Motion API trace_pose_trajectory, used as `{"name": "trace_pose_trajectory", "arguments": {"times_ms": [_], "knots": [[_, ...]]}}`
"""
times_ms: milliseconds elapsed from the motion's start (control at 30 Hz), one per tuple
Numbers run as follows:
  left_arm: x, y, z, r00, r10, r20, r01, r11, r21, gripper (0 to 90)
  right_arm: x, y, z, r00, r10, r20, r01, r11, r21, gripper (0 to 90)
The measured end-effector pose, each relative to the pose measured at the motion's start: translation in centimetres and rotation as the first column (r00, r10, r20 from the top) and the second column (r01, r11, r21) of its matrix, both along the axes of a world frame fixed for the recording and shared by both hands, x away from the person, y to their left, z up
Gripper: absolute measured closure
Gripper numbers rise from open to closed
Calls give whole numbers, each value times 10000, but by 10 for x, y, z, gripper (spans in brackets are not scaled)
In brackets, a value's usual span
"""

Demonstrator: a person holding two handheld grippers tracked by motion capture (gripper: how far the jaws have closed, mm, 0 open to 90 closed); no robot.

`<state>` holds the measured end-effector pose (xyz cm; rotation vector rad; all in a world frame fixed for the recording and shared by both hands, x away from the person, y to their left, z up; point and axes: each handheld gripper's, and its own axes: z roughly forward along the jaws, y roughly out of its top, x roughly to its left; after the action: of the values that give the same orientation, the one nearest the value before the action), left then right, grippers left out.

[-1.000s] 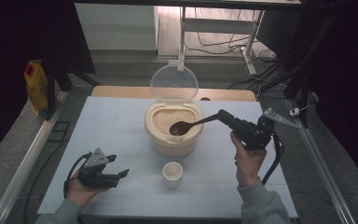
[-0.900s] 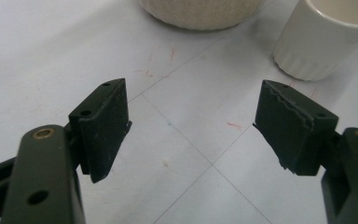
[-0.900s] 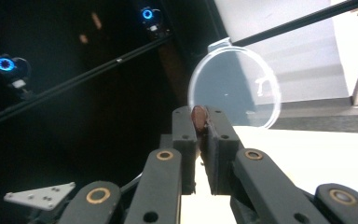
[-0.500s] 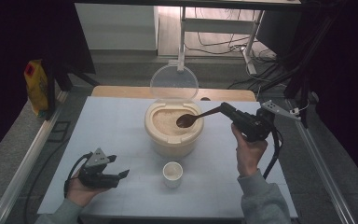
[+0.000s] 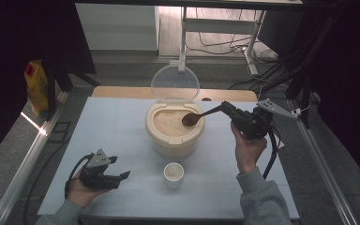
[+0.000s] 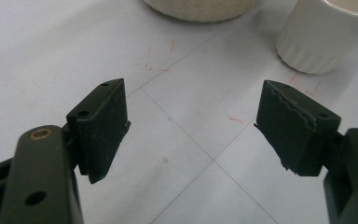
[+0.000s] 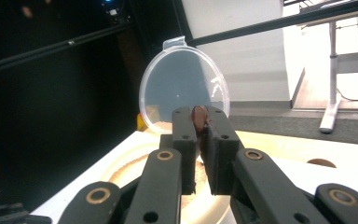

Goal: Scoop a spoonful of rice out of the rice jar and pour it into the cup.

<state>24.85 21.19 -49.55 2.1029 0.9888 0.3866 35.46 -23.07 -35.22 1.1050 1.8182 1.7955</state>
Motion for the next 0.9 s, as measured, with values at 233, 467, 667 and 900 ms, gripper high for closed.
{"name": "trace_pose_trajectory", "arguments": {"times_ms": [233,467,667,900], "knots": [[0,0,0,10000,-17,4,17,10000,22,243,0,10,0,9998,-72,159,80,9986,-521,833],[0,0,0,10000,-16,9,16,10000,32,243,-1,22,1,9995,144,289,-114,9946,-1033,834],[0,0,0,10000,-22,18,22,10000,51,244,1,28,-3,9992,393,27,-389,9944,-979,835],[0,0,0,10000,-24,23,24,10000,63,244,6,29,-13,9961,648,-598,-675,9967,-445,835]]}}
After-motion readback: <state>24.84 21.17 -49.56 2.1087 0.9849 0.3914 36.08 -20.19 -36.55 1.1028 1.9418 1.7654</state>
